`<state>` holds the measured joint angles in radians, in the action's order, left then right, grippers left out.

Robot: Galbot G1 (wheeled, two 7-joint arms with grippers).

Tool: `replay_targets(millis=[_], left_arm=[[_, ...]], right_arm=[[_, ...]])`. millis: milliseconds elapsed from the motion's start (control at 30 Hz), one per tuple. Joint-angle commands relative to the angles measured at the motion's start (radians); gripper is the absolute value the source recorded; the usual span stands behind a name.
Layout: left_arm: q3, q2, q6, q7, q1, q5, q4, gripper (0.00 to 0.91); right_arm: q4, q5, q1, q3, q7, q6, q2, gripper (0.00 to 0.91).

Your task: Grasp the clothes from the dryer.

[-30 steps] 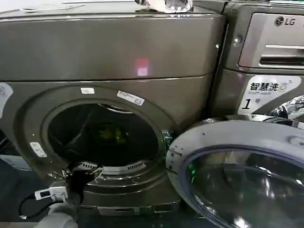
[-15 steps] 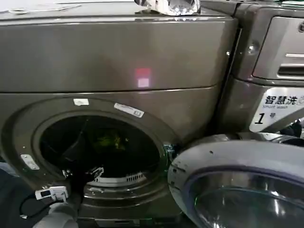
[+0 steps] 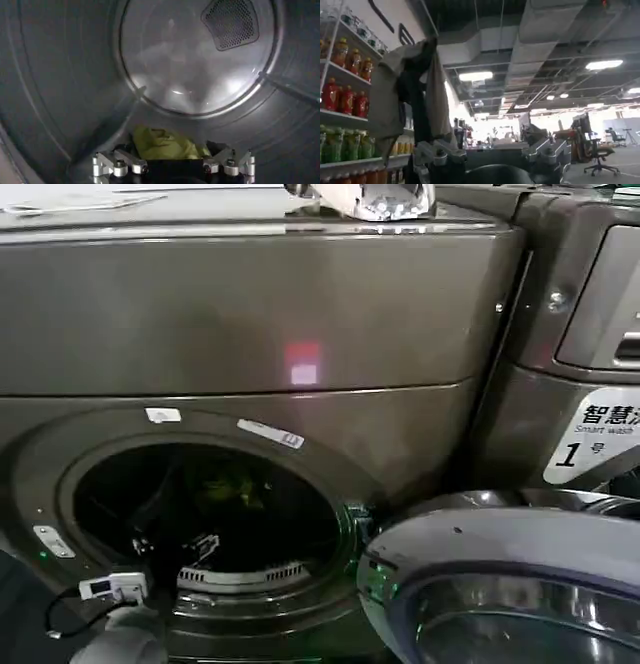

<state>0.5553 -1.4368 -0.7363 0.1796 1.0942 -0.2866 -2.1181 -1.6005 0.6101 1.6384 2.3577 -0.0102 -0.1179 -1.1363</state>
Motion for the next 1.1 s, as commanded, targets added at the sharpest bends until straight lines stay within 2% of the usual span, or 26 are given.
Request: replay_targets(millis=[33,133,200,300,367,433,467,533,567,600,767,867,1100], left_arm=[[-0.013,-0.005,-0.03,0.115,-0.323,-0.197,0.31,0.907],[-0.021,-0.024,-0.008,0.095,-0.39,-0.15,0.394,0.907],[-0.028,-0.039,0.039,0.083,-0.422,-0.152,0.465,0.907],[-0.046,-0.046,0.087,0.102,-0.467,-0.21,0.585,0.907],[-0.056,-0.04,0.176,0.246,-0.504,-0.38,0.625,0.907],[-0.078,-0.021,0.239,0.446,-0.532,-0.661,0.65,0.907],[-0.084,-0.015,0.312,0.518,-0.543,-0.75,0.649,0.907],[-0.102,-0.006,0.361,0.668,-0.56,-0.938,0.643,0.907],[-0.106,-0.004,0.389,0.689,-0.564,-1.001,0.643,0.907],[-0.111,-0.003,0.507,0.743,-0.576,-1.062,0.646,0.907],[-0.121,-0.004,0.727,0.891,-0.628,-1.264,0.695,0.907],[-0.123,-0.004,0.797,0.952,-0.663,-1.31,0.731,0.907],[-0.114,-0.024,0.841,1.067,-0.747,-1.317,0.852,0.907]], right_arm=[[0.0,0.0,0.001,-0.004,0.001,0.003,0.002,0.907],[-0.003,0.0,-0.001,-0.007,0.0,0.002,0.003,0.907],[-0.006,0.0,-0.001,-0.01,0.0,0.002,0.004,0.907],[-0.011,0.001,-0.002,-0.011,-0.001,0.001,0.004,0.907],[-0.011,0.001,0.001,-0.011,-0.001,0.001,0.004,0.907],[-0.01,0.002,0.003,-0.01,0.0,0.002,0.005,0.907],[-0.01,0.002,0.004,-0.01,0.0,0.002,0.005,0.907],[-0.012,0.002,0.005,-0.012,0.0,0.002,0.005,0.907],[-0.014,0.002,0.004,-0.013,0.0,0.002,0.004,0.907],[-0.015,0.002,0.004,-0.013,0.0,0.002,0.004,0.907],[-0.014,0.001,0.009,-0.01,0.0,0.005,0.005,0.907],[-0.016,0.001,0.009,-0.011,0.0,0.004,0.005,0.907],[-0.029,0.0,0.004,-0.022,0.0,0.003,0.004,0.907]])
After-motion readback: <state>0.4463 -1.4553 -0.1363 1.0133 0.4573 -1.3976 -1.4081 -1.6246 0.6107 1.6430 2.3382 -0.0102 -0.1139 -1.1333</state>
